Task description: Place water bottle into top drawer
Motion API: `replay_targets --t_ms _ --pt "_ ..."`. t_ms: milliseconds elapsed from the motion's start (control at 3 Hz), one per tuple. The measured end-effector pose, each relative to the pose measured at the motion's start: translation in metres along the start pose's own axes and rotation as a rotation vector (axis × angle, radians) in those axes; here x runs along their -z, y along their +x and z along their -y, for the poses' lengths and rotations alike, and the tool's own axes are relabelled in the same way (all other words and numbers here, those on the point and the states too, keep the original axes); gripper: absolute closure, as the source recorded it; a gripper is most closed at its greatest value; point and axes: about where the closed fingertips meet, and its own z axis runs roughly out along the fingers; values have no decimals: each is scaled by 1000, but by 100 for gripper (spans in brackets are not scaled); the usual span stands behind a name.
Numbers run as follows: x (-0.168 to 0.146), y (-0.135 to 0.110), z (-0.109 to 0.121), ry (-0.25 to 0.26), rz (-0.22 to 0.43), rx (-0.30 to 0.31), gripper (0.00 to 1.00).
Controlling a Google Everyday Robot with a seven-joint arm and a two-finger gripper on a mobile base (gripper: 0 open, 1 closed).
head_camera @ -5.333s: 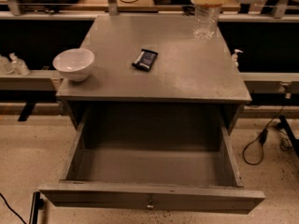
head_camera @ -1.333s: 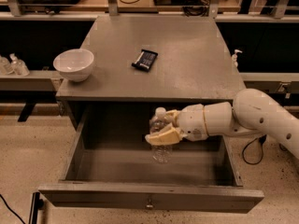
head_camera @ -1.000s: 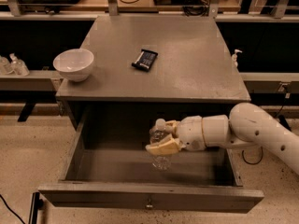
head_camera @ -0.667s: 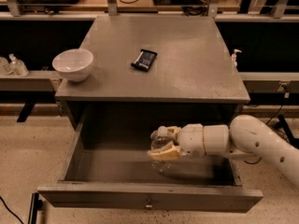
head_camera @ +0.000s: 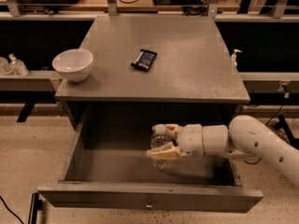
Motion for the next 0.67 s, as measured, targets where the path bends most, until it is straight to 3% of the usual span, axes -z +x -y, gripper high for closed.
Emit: replay_targets --t_ms 333,667 --pt "-2 -1 -1 -4 1 1 0" --pt "-2 -1 -1 -4 1 1 0"
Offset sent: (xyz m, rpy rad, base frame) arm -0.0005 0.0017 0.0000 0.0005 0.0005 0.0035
